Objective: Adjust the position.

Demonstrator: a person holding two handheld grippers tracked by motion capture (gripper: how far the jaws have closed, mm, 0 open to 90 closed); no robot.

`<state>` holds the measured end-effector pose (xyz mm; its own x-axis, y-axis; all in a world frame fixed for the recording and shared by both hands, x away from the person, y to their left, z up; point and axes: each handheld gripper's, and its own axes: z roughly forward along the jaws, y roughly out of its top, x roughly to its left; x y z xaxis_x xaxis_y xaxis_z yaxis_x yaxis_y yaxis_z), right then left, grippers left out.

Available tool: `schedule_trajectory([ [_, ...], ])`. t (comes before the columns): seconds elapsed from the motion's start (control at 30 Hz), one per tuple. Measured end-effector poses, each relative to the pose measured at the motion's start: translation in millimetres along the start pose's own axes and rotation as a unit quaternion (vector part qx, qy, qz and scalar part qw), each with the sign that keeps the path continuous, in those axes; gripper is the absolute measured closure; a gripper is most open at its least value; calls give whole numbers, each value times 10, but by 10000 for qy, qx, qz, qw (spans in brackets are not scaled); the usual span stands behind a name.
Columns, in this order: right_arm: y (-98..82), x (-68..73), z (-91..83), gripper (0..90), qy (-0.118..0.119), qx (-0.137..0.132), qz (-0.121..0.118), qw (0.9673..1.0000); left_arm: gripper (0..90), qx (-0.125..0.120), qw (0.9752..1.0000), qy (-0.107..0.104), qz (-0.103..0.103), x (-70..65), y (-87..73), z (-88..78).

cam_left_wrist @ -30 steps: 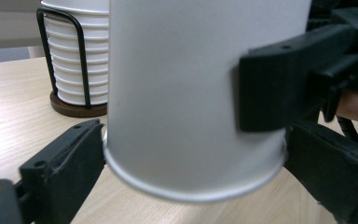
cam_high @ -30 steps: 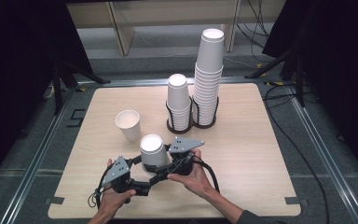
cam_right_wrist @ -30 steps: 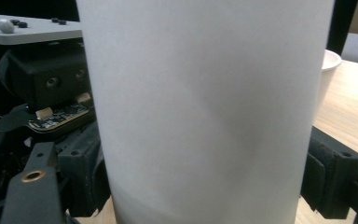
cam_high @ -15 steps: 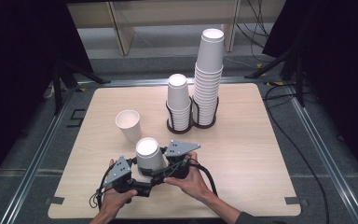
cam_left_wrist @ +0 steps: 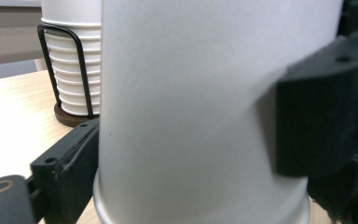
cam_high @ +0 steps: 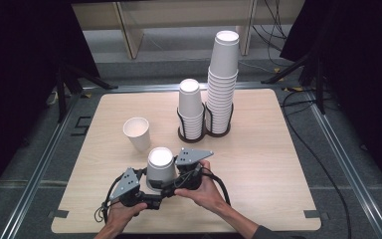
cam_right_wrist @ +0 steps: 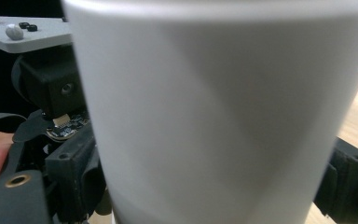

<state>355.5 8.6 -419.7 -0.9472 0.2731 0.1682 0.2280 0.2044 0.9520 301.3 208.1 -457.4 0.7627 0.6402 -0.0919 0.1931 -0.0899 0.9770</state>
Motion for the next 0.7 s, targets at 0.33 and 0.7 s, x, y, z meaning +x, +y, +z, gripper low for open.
schedule_trajectory([
  [0.33, 135, -4, -90, 148, -80, -104, 16, 9999, 118, 87, 9998, 28, 160, -6, -9, 1],
  [0.7, 304, -90, -285, 216, 17, -78, 160, 9998, 137, 243, 9987, 77, 436, -19, -16, 8],
])
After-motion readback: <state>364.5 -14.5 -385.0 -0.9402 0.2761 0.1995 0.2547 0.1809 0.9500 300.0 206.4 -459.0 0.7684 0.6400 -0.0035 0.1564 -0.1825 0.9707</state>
